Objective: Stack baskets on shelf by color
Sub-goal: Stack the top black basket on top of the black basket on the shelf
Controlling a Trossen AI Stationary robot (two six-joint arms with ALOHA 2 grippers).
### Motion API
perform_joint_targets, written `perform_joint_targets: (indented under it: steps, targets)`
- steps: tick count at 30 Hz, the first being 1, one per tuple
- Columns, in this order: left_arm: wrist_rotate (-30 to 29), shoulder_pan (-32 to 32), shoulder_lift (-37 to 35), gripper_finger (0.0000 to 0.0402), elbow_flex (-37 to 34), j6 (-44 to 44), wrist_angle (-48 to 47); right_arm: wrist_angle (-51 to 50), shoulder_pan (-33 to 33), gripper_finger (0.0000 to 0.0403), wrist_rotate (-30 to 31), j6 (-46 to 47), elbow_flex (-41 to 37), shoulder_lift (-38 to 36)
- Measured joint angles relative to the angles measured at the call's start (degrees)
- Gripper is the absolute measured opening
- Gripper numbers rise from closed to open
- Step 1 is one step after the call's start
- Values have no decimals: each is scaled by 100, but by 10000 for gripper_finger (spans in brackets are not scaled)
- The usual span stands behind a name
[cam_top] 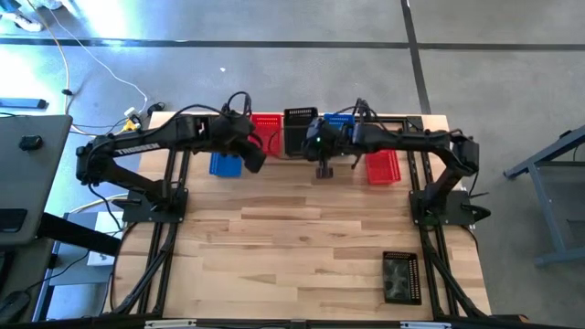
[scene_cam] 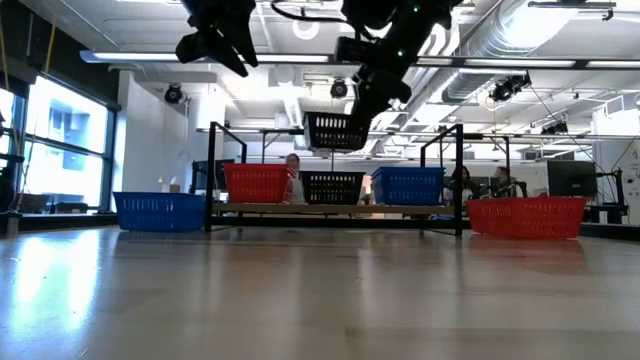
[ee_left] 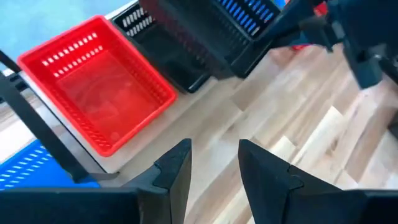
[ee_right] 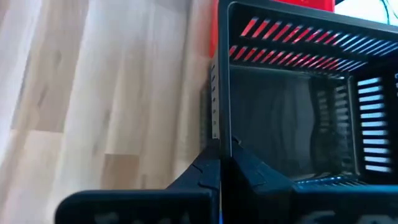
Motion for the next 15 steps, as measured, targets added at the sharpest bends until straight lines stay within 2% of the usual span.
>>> perform_joint_targets:
  steps: [5,15]
  targets:
    - [2,198,-56,124,0,2,5,12,-321,0,-372,-140,0,49]
    - [4,494,-41,124,0,-2,2,330,-403,0,-381,-264,0,343]
